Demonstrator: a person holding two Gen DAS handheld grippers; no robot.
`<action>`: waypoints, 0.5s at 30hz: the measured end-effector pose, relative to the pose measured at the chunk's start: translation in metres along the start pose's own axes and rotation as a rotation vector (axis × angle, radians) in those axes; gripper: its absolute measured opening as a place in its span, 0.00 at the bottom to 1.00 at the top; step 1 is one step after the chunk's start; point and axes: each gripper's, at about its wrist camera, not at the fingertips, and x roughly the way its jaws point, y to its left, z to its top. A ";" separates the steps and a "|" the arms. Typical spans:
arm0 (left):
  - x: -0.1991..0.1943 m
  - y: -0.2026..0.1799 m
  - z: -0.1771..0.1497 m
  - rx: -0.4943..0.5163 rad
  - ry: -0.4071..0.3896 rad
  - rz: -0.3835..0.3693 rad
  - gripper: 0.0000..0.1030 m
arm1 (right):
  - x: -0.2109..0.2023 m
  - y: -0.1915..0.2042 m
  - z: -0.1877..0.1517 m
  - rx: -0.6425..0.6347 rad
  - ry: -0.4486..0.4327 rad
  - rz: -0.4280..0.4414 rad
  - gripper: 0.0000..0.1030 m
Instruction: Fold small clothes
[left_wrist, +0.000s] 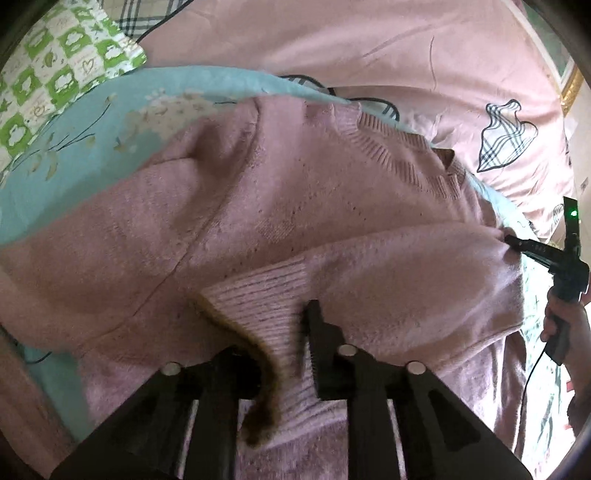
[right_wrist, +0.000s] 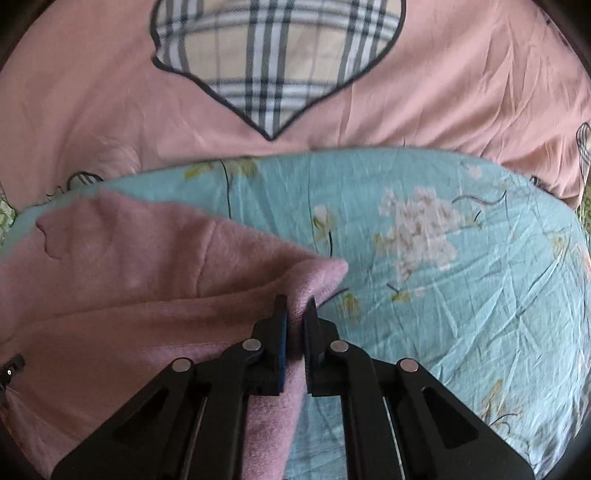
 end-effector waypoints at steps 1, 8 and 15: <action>-0.004 0.001 -0.002 -0.007 -0.001 -0.002 0.23 | -0.006 -0.002 0.001 0.022 -0.007 0.011 0.17; -0.074 0.037 -0.033 -0.110 -0.007 -0.008 0.37 | -0.069 -0.014 -0.024 0.126 -0.067 0.198 0.52; -0.134 0.096 -0.084 -0.272 -0.001 0.010 0.38 | -0.112 0.019 -0.117 0.127 0.067 0.504 0.52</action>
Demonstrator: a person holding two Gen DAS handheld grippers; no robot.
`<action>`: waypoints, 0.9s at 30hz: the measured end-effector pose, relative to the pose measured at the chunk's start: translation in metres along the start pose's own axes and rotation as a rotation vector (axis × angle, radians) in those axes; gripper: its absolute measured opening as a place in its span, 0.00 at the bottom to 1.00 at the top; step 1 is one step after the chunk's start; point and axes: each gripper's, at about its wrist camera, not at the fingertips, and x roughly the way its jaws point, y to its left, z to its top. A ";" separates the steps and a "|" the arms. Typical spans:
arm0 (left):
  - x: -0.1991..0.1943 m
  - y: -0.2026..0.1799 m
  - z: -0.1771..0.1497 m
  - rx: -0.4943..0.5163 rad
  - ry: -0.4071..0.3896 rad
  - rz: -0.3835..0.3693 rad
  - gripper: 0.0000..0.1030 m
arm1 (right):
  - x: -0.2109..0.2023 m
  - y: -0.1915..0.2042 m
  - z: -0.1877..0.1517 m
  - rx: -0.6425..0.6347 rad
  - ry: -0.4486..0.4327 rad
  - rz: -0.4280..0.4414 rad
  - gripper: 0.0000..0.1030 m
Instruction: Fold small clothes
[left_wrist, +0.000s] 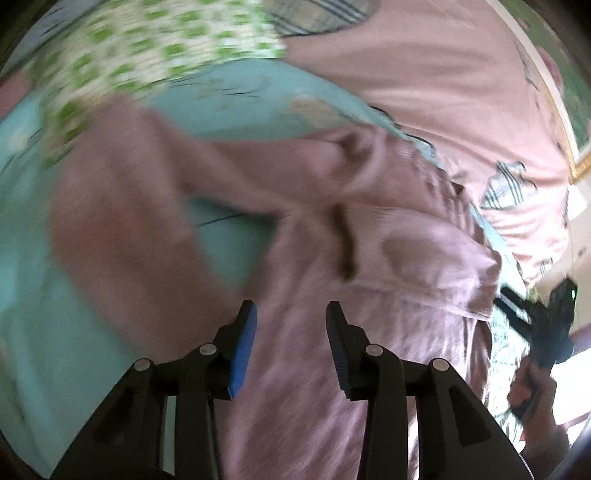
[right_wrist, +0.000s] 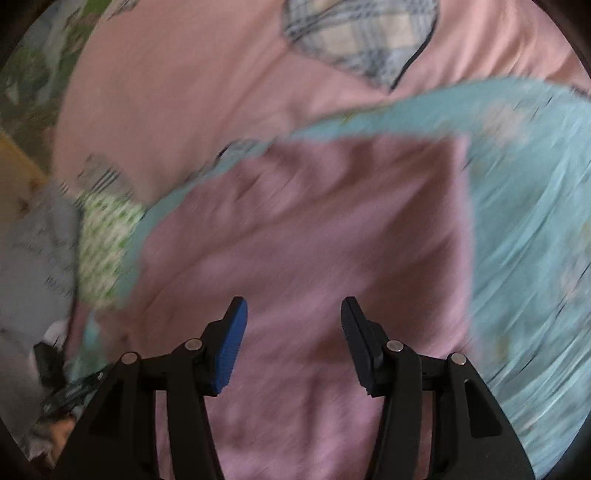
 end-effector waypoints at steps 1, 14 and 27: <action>-0.007 0.012 -0.004 -0.030 -0.002 0.006 0.38 | 0.002 0.007 -0.014 -0.007 0.017 0.009 0.52; -0.010 0.127 -0.012 -0.374 0.008 0.027 0.42 | 0.014 0.042 -0.092 -0.004 0.117 0.060 0.53; -0.045 0.003 0.038 -0.029 -0.197 -0.051 0.04 | 0.004 0.028 -0.092 0.036 0.068 0.024 0.53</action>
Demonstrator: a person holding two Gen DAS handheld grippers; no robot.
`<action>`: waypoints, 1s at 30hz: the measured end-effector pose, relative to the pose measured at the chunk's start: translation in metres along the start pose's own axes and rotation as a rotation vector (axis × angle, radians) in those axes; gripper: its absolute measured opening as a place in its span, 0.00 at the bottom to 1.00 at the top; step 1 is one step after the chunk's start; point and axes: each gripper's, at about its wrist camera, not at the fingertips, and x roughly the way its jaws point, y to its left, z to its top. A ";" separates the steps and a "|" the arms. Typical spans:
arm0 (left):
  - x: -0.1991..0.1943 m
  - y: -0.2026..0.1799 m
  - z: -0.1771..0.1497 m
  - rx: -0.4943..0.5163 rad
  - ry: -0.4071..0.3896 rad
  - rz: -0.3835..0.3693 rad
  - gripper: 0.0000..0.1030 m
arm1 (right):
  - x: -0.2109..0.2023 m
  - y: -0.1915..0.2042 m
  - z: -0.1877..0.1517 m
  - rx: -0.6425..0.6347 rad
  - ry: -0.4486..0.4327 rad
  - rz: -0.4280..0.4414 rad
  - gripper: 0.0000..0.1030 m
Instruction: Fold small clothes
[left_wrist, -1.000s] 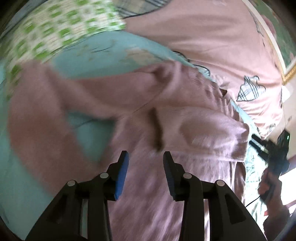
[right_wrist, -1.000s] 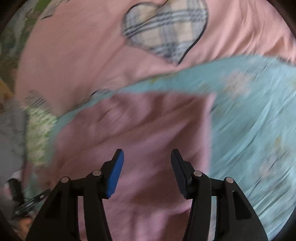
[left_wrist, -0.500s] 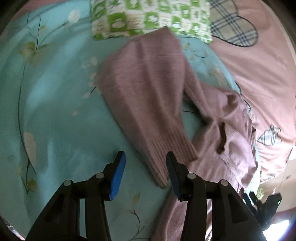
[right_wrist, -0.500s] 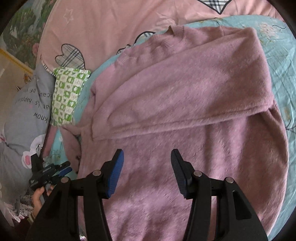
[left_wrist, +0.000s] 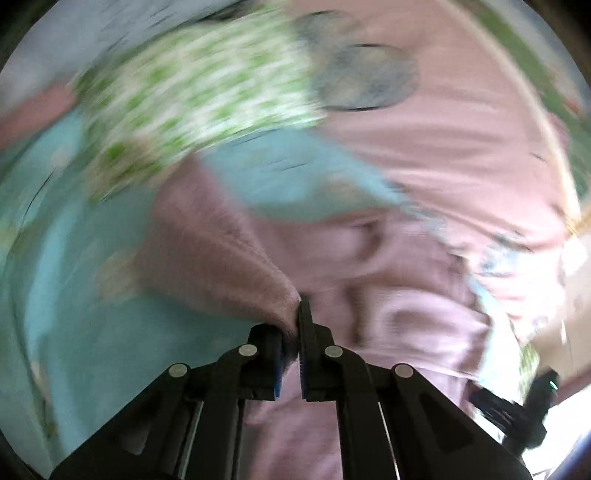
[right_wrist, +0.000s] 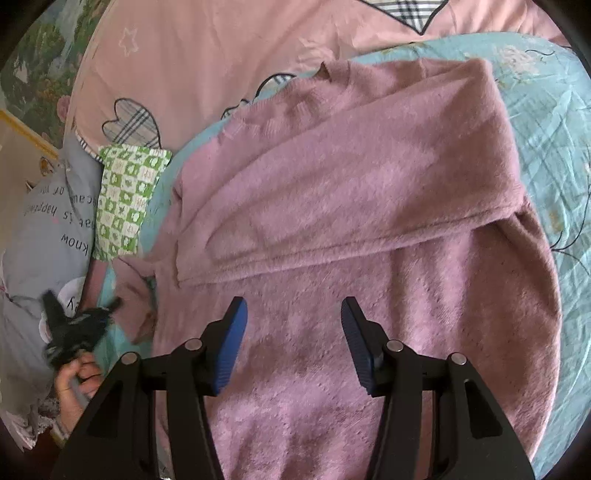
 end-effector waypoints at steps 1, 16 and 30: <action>-0.001 -0.022 0.004 0.041 -0.002 -0.048 0.04 | 0.000 -0.002 0.001 0.009 -0.004 0.000 0.53; 0.163 -0.246 -0.044 0.411 0.355 -0.404 0.05 | -0.048 -0.080 0.027 0.174 -0.125 -0.091 0.53; 0.130 -0.180 -0.069 0.423 0.407 -0.300 0.30 | -0.038 -0.060 0.031 -0.029 -0.097 -0.065 0.53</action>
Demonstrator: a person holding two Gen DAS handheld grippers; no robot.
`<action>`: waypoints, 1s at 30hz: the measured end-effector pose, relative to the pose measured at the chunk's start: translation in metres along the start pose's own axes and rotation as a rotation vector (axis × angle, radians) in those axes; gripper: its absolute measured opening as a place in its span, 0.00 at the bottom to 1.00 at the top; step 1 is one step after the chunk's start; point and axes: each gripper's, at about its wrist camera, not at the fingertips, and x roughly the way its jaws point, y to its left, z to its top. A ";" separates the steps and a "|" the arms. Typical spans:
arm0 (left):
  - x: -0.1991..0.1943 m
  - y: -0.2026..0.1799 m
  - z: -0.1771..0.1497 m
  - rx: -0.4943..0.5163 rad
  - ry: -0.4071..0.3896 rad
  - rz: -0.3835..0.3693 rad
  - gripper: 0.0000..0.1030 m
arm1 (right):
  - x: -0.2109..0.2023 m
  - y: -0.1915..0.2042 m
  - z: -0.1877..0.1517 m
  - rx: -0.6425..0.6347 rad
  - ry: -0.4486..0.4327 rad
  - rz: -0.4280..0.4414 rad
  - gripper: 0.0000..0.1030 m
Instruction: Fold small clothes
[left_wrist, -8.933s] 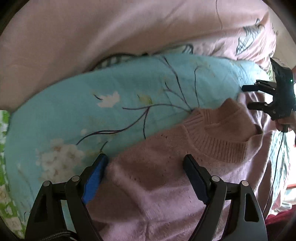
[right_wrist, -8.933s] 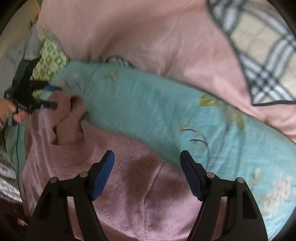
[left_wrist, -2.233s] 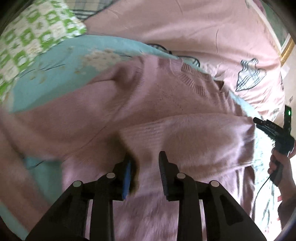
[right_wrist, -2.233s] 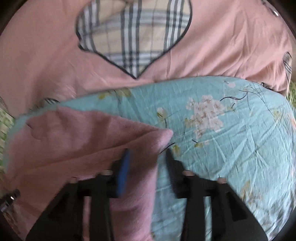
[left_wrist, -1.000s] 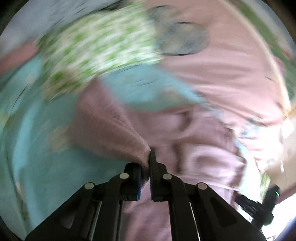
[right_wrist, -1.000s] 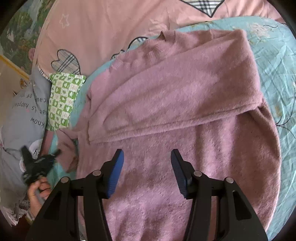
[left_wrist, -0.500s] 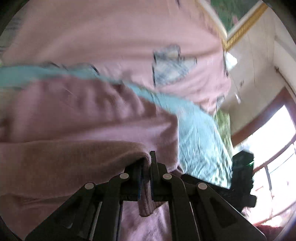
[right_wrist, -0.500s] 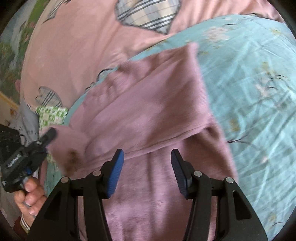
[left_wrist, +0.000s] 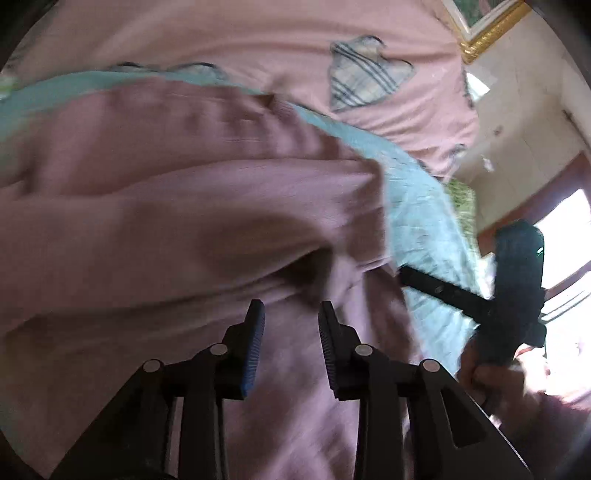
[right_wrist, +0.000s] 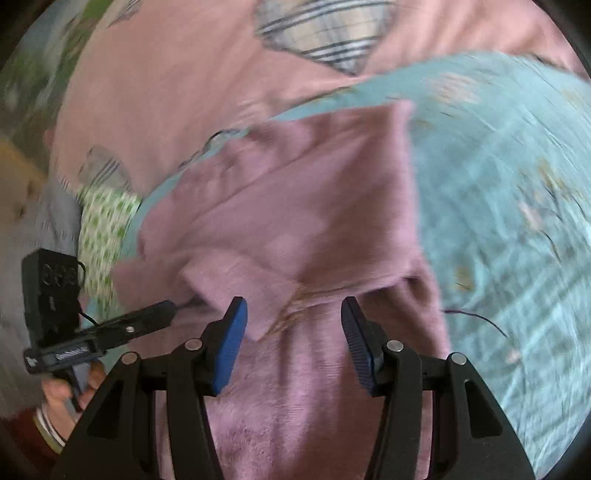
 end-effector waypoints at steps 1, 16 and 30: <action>-0.011 0.011 -0.008 -0.017 -0.012 0.045 0.30 | 0.004 0.011 -0.001 -0.060 0.008 -0.005 0.54; -0.039 0.147 -0.023 -0.288 -0.110 0.455 0.40 | 0.089 0.082 -0.016 -0.573 0.129 -0.233 0.14; -0.028 0.139 0.001 -0.256 -0.131 0.456 0.37 | -0.024 -0.077 0.070 0.268 -0.017 0.235 0.03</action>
